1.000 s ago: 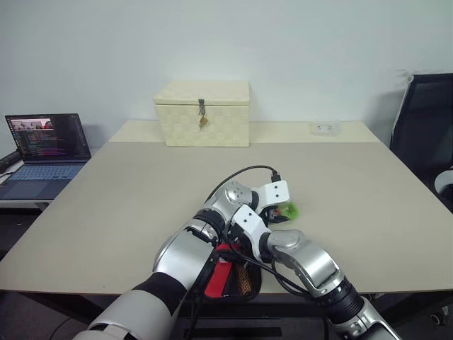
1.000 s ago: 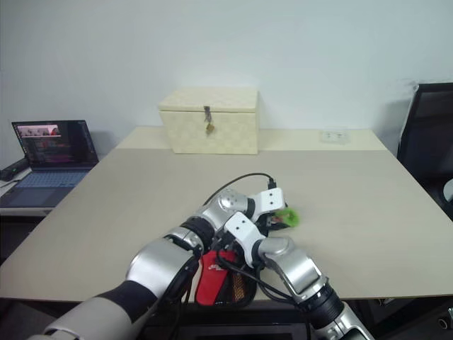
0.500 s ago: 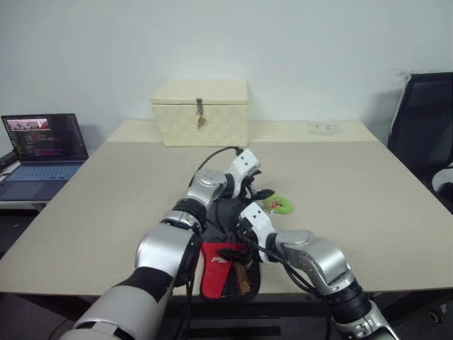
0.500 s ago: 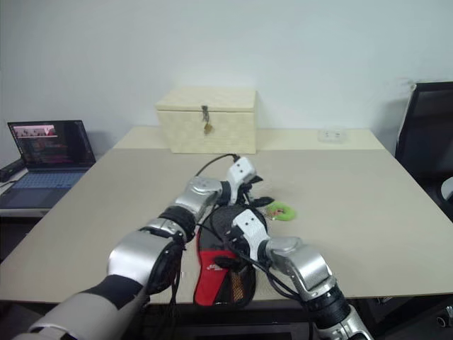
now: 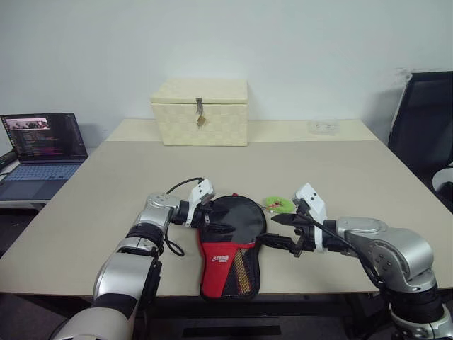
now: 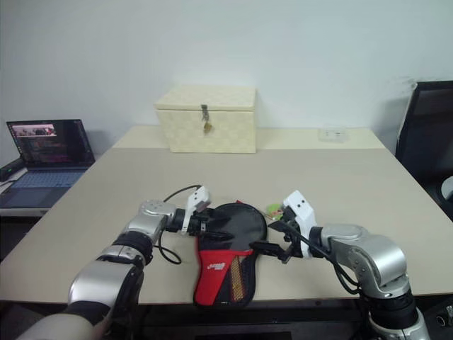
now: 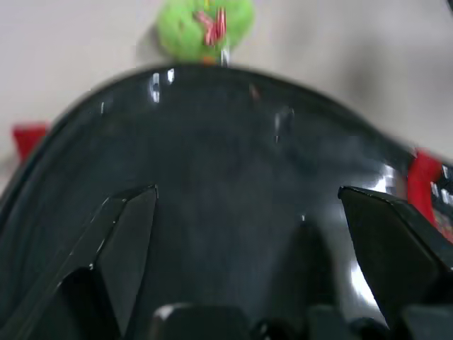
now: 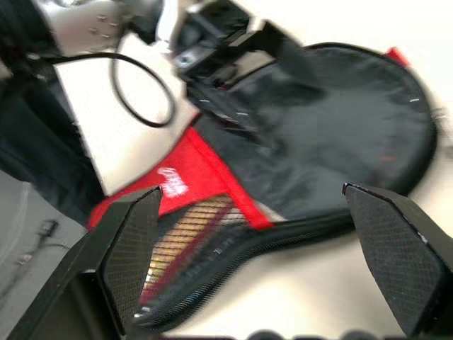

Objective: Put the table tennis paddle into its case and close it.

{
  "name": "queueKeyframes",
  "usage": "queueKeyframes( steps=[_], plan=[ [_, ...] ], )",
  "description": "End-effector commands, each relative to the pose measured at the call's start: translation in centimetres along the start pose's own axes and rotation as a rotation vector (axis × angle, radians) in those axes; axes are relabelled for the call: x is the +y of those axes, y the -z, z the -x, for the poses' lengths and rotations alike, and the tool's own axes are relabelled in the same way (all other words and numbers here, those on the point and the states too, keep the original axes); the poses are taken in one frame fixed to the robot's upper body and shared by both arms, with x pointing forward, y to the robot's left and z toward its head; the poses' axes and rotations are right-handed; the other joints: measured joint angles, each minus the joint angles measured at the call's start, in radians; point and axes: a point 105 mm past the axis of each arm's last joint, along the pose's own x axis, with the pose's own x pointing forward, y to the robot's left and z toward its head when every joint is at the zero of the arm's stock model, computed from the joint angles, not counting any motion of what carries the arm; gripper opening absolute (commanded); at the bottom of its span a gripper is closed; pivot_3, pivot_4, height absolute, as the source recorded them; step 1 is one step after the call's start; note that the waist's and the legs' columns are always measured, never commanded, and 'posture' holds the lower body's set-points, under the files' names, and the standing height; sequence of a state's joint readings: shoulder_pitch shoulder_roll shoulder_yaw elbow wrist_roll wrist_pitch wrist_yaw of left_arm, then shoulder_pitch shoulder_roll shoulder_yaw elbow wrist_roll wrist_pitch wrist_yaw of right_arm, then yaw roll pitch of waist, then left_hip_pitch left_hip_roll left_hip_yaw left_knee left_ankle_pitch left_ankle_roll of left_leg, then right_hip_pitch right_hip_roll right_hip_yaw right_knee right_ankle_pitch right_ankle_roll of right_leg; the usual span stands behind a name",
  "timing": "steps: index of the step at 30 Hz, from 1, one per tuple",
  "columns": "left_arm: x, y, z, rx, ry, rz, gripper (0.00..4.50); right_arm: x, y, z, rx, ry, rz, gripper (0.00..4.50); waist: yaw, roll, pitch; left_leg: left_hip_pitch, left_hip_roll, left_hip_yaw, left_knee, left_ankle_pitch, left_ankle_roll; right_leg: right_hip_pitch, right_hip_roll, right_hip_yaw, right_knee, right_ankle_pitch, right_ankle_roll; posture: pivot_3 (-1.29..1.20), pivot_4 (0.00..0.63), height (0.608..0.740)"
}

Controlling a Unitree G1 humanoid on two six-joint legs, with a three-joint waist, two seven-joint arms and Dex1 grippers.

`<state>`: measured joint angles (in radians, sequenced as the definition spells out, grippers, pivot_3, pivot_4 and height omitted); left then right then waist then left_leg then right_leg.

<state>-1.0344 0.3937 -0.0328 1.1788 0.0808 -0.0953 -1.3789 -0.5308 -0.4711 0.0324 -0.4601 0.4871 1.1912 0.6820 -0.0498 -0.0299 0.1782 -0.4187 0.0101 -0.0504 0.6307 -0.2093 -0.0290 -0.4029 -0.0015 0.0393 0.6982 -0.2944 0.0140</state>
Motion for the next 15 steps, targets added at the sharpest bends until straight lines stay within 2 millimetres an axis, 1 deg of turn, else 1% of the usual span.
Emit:
queueKeyframes(
  steps=[1,3,6,10,15],
  plan=[
    [0.1,0.4,-0.7,0.010,-0.033,0.002,4.46,-2.7,-1.0,-0.5,-0.021,0.143,0.160,4.50,0.001,0.000,0.000,0.000,0.000,0.000,0.000,0.000,0.000,0.000,0.000,0.000,0.000,0.000,0.000,0.00,0.150,0.740],
    [0.0,0.8,-1.2,0.020,-0.043,0.013,4.46,-4.4,-0.6,-1.3,0.012,0.210,0.252,4.50,0.000,0.000,0.000,0.001,-0.001,0.001,0.001,0.000,0.000,0.000,0.000,0.001,0.000,0.000,0.000,0.00,0.150,0.740],
    [-0.1,1.0,-1.7,0.024,-0.048,0.021,4.46,-6.4,-0.1,-2.3,0.055,0.255,0.354,4.50,0.000,0.000,0.000,0.001,-0.001,0.001,0.001,0.000,0.000,0.001,0.000,0.001,0.001,0.000,0.000,0.00,0.150,0.740],
    [-0.2,1.0,-2.1,0.023,-0.043,0.018,4.46,-9.0,0.1,-3.4,0.094,0.309,0.438,4.50,0.000,0.000,0.000,0.001,-0.001,0.001,0.001,0.000,0.000,0.001,0.001,0.001,0.001,0.000,0.000,0.00,0.150,0.740],
    [-0.4,0.6,-2.5,0.022,-0.025,0.002,4.46,-11.2,0.9,-3.9,0.141,0.324,0.483,4.50,0.000,0.000,0.000,0.002,0.000,0.001,0.001,0.000,0.000,0.001,0.000,0.001,0.001,0.000,0.000,0.00,0.150,0.740]
  ],
)
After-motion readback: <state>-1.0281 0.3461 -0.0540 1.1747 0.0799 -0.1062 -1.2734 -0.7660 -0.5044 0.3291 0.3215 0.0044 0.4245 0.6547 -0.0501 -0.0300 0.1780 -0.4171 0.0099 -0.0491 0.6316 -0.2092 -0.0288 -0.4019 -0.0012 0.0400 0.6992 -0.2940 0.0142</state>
